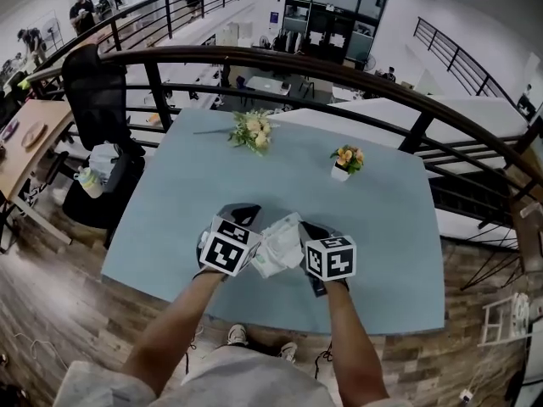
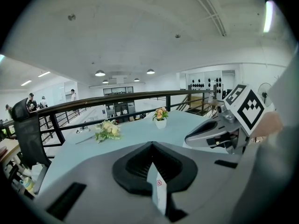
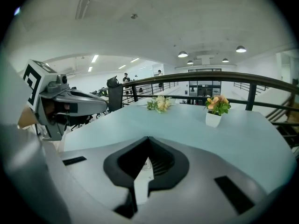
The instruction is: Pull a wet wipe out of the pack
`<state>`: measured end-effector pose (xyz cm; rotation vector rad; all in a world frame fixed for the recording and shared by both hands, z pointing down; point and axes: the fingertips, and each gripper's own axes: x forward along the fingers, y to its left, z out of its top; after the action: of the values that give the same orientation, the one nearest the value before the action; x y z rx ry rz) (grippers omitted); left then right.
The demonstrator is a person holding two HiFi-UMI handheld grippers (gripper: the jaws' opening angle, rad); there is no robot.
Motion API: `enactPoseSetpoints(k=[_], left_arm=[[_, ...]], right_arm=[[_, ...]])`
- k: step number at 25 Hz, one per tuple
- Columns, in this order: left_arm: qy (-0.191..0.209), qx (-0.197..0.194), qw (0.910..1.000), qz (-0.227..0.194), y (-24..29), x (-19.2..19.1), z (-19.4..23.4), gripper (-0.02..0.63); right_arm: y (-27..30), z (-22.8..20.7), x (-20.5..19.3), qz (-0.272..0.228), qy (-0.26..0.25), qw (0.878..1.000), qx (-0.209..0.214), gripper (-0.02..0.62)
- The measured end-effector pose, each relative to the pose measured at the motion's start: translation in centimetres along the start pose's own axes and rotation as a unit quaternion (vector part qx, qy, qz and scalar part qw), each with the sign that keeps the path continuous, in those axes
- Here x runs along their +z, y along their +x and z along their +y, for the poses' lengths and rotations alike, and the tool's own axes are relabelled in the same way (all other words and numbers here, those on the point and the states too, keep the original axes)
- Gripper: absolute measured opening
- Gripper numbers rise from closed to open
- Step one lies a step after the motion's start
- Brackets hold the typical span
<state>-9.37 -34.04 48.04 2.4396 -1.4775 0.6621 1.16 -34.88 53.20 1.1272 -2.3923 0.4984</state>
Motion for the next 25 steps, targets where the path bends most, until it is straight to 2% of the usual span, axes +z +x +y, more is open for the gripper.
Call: enactPoseSetpoints(k=[8,25], left_arm=[[-0.006,0.021,0.9998,0.002,-0.9,-0.1,-0.6,-0.006],[-0.01,0.029,0.9995,0.0,-0.6,0.4,-2.0,-0.006]], right_arm=[[-1.0,-0.1,0.4,-0.011,-0.006,1.0,0.01,0.003],[-2.5,-1.2,1.2,-0.035,-0.011,0.999,0.006,0.003]])
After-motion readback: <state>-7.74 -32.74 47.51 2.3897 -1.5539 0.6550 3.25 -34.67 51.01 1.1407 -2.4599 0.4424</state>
